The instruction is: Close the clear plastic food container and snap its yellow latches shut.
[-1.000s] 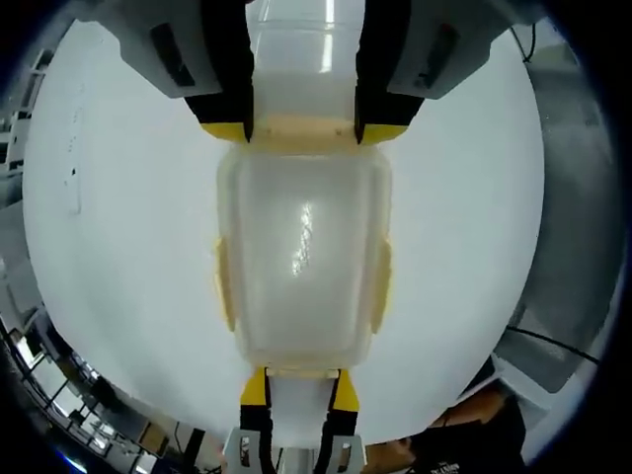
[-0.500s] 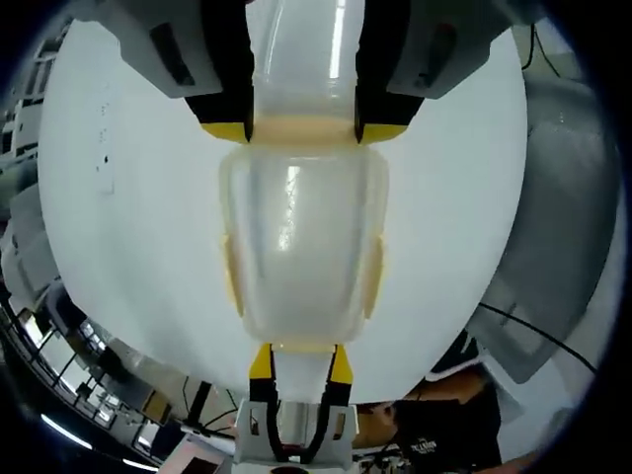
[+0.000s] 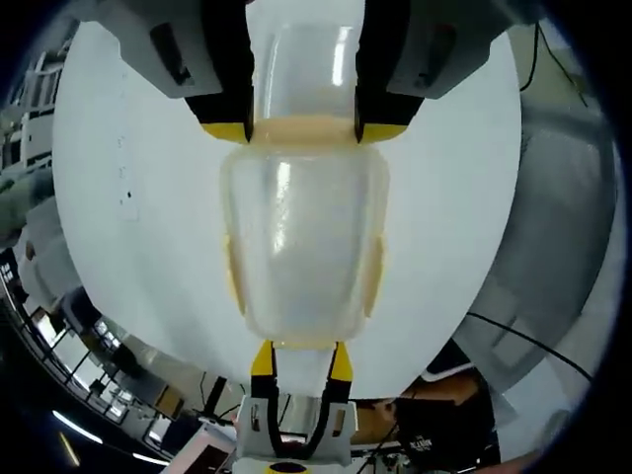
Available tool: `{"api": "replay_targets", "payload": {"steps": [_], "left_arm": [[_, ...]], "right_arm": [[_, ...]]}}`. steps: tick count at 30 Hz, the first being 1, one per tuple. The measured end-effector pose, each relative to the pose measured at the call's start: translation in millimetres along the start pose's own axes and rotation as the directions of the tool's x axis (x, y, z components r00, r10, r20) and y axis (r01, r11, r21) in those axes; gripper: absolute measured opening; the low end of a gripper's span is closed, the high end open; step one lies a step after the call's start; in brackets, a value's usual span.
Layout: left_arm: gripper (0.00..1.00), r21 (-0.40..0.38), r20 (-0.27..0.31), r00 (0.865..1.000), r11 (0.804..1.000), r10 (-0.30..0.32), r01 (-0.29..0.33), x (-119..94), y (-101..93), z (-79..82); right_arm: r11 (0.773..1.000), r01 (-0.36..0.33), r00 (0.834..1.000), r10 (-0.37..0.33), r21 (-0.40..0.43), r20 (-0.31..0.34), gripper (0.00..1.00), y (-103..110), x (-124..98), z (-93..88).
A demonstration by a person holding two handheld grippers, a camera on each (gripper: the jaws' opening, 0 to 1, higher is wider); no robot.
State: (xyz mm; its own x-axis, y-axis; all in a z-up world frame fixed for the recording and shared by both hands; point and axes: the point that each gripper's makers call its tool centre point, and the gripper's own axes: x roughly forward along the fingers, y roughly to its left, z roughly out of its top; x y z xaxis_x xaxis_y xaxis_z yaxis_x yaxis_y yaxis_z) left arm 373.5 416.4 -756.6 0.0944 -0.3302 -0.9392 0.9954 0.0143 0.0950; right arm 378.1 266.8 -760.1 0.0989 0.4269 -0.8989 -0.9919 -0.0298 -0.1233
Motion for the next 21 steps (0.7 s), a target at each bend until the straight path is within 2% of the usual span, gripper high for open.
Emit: {"api": "replay_targets", "payload": {"steps": [14,21], "left_arm": [[0.34,0.057,0.014,0.999,0.998,-0.030,0.029,34,9.0,76.9],[0.34,0.065,0.021,0.999,0.997,-0.047,0.046,52,10.3,105.0]], "right_arm": [[0.998,0.025,1.000,-0.025,0.058,-0.013,0.36,8,-34,-78.8],[0.997,0.021,0.999,-0.018,0.078,-0.036,0.36,10,-41,-112.1]]}}
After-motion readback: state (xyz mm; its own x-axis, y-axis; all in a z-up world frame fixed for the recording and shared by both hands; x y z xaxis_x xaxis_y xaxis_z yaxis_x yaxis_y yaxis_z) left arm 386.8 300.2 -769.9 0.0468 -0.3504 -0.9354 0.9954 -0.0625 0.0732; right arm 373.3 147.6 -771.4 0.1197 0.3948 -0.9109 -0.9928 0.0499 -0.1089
